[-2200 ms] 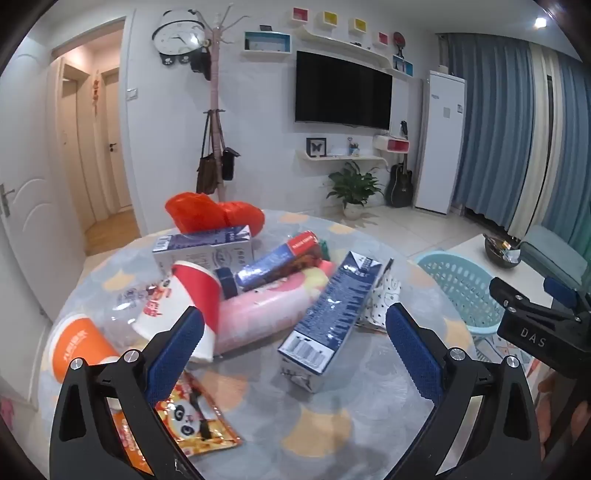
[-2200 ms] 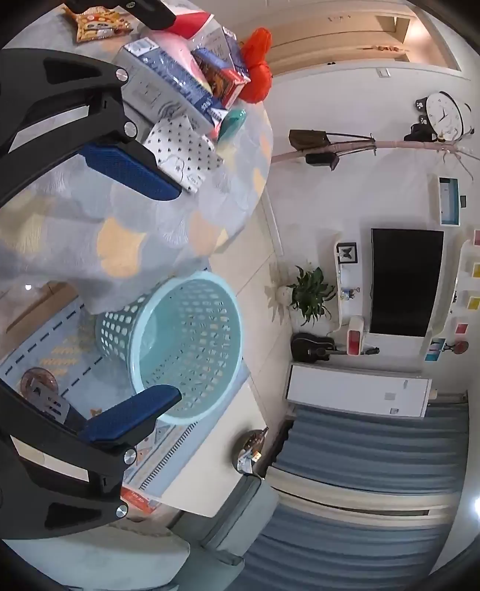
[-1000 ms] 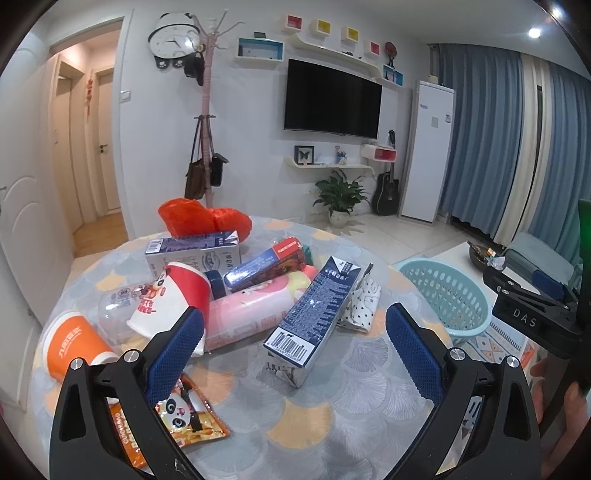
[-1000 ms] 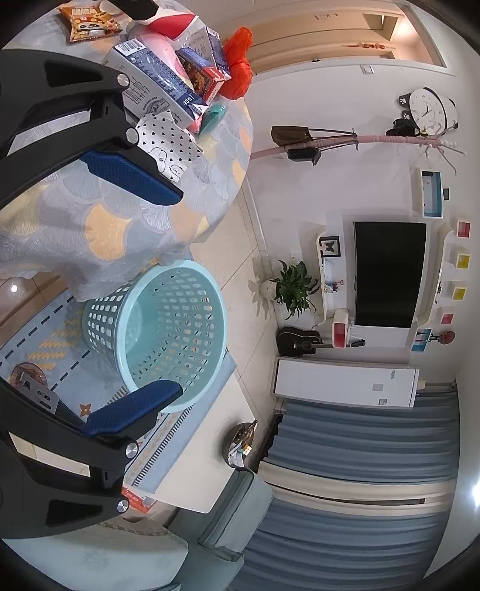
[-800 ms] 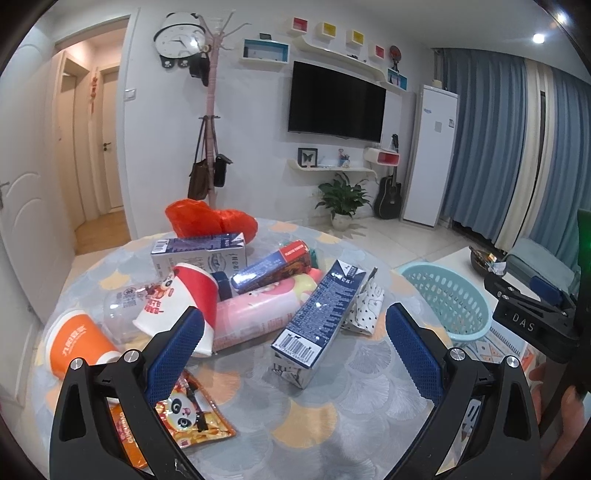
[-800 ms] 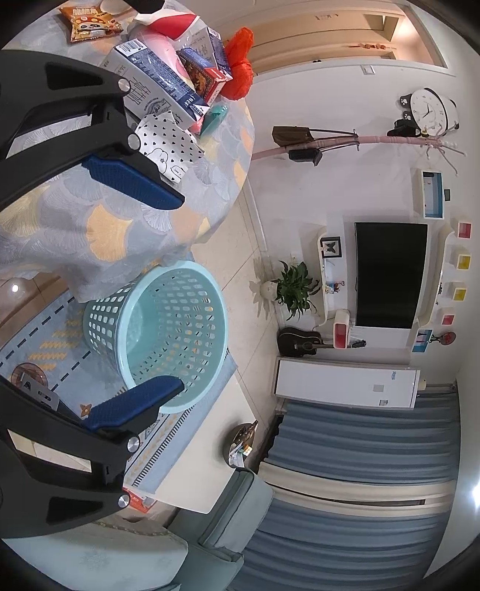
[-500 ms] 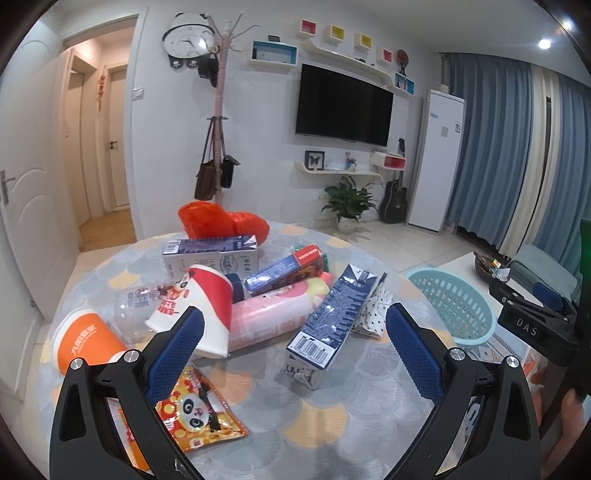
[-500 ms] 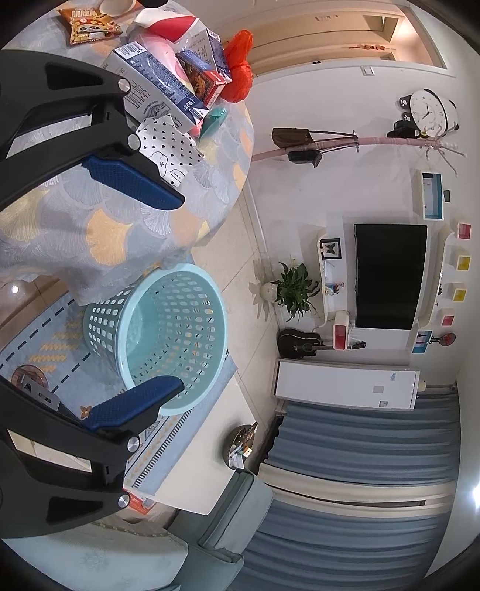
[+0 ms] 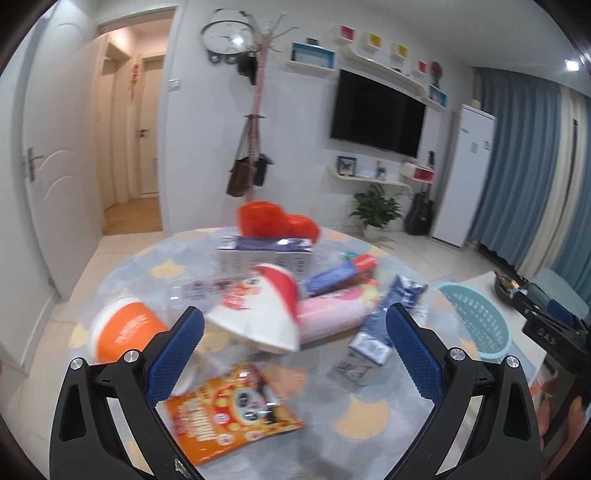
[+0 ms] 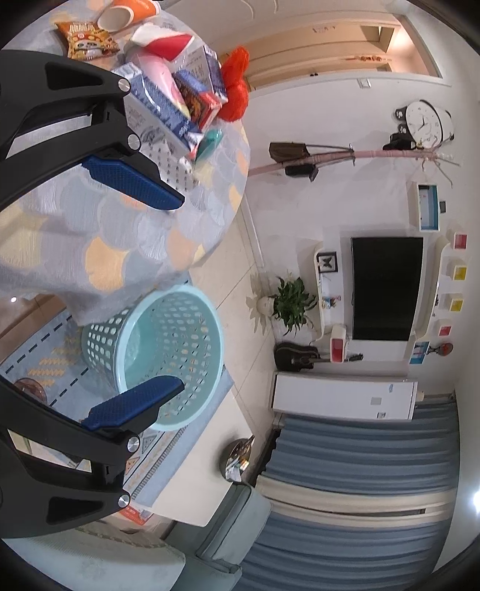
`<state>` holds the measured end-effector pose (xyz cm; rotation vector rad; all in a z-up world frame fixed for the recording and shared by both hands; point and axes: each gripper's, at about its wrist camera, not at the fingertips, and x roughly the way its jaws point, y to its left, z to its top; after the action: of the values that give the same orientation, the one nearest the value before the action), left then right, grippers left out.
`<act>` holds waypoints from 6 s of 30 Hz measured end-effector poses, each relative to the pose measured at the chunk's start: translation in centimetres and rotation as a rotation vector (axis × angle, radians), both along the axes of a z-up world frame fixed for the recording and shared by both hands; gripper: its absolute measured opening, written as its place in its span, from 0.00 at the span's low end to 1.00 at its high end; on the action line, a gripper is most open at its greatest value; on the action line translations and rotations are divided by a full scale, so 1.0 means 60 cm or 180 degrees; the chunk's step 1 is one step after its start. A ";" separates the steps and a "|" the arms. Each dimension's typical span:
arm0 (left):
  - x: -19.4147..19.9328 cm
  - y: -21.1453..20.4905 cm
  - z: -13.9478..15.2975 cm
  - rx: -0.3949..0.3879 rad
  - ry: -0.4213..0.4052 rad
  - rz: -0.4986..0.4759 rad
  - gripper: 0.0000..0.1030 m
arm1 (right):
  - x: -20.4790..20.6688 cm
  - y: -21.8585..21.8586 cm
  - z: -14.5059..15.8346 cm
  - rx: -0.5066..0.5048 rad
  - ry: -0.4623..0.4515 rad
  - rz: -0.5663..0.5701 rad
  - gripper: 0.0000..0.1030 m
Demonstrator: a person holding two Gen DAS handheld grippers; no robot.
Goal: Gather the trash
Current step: 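Grasp the orange soymilk cup with left tool while right tool grasps blue milk carton, then carry both items over the blue basket and open both tools to drop them, then grasp the red-white paper cup with left tool while right tool grasps white paper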
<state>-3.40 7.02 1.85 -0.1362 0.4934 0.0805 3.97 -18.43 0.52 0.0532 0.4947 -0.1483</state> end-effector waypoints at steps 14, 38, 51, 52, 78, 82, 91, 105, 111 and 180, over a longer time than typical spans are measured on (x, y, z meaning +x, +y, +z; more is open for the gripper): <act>-0.009 0.237 -0.056 -0.0791 0.0659 0.0941 0.92 | 0.034 0.161 -0.003 0.0259 0.0349 0.0783 0.84; 0.084 0.249 -0.121 -0.0857 0.1324 0.1143 0.83 | 0.147 0.253 -0.077 0.0599 0.1344 0.0671 0.65; 0.019 0.214 -0.030 -0.0828 0.0677 0.0784 0.77 | 0.097 0.182 -0.052 0.0829 0.1220 0.1066 0.34; 0.016 0.203 -0.016 -0.0798 0.0600 0.0732 0.77 | 0.090 0.178 -0.044 0.0855 0.1183 0.1110 0.34; 0.271 -0.236 0.036 -0.0586 0.0438 -0.1198 0.78 | 0.163 -0.170 0.024 0.0964 0.0346 -0.0073 0.34; 0.342 -0.323 -0.006 -0.0494 0.0679 -0.1400 0.78 | 0.211 -0.232 -0.042 0.1067 0.0617 -0.0345 0.34; 0.454 -0.475 -0.144 -0.0233 0.1369 -0.1691 0.79 | 0.280 -0.329 -0.189 0.1269 0.1324 -0.0814 0.35; 0.431 -0.471 -0.114 -0.0143 0.1199 -0.1764 0.88 | 0.245 -0.342 -0.172 0.1203 0.1197 -0.0924 0.49; 0.393 -0.437 -0.079 -0.0240 0.1033 -0.1726 0.88 | 0.231 -0.314 -0.134 0.1179 0.1085 -0.0800 0.49; 0.122 0.082 -0.038 -0.0738 0.0524 -0.0829 0.31 | 0.211 0.139 -0.053 0.0534 0.1067 0.1075 0.10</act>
<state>3.93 11.92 -0.44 -0.2925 0.6805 -0.2228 16.62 -10.08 -2.64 0.1089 0.8420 0.2197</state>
